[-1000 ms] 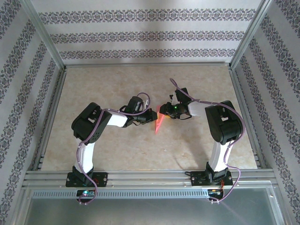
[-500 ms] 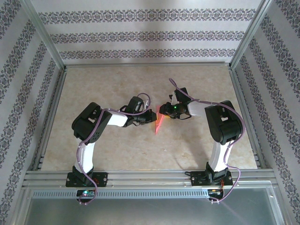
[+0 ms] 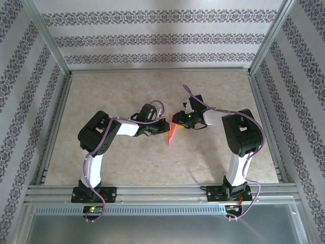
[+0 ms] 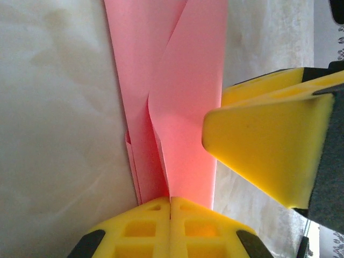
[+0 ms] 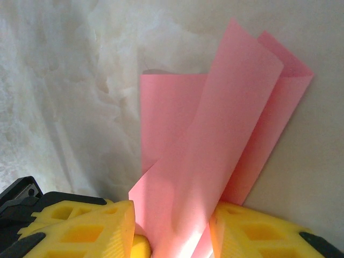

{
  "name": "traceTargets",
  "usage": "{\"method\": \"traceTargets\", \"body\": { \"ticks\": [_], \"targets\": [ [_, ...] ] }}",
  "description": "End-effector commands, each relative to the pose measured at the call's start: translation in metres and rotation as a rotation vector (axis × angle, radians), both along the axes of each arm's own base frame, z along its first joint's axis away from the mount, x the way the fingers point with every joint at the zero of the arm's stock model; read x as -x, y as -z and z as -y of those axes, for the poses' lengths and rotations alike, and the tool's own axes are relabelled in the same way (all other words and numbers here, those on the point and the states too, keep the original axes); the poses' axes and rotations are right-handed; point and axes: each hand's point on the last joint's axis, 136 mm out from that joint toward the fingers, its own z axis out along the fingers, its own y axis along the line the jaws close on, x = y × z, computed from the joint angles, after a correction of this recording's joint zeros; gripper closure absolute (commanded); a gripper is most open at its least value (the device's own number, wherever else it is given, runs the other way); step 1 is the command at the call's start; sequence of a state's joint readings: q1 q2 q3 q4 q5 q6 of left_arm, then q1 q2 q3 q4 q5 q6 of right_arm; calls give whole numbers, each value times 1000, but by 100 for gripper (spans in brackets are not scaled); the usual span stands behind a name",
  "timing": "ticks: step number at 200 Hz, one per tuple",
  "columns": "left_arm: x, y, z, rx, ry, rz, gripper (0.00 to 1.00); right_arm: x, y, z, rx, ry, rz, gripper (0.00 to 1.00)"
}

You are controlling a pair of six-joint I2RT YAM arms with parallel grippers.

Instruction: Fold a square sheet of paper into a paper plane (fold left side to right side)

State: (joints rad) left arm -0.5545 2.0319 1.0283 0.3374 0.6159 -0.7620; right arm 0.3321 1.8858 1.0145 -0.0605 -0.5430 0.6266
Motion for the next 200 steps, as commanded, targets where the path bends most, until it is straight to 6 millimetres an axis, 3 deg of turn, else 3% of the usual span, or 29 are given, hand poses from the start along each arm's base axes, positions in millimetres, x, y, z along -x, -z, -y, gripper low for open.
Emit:
{"method": "traceTargets", "body": {
  "ticks": [1,82,131,145,173,200],
  "targets": [
    [8,50,-30,-182,-47,-82,97,1,-11,-7,-16,-7,13,57],
    [13,69,-42,-273,-75,-117,98,2,-22,-3,-20,8,43,57],
    [13,70,-43,-287,-78,-117,99,5,-28,11,9,45,41,58],
    [13,70,-44,-290,-78,-115,99,3,-38,13,-7,43,69,65],
    [13,70,-44,-296,-77,-114,99,-3,-45,8,-57,16,78,95],
    [13,71,-46,-306,-80,-112,99,-10,-35,2,-56,7,65,100]
  ]
}}
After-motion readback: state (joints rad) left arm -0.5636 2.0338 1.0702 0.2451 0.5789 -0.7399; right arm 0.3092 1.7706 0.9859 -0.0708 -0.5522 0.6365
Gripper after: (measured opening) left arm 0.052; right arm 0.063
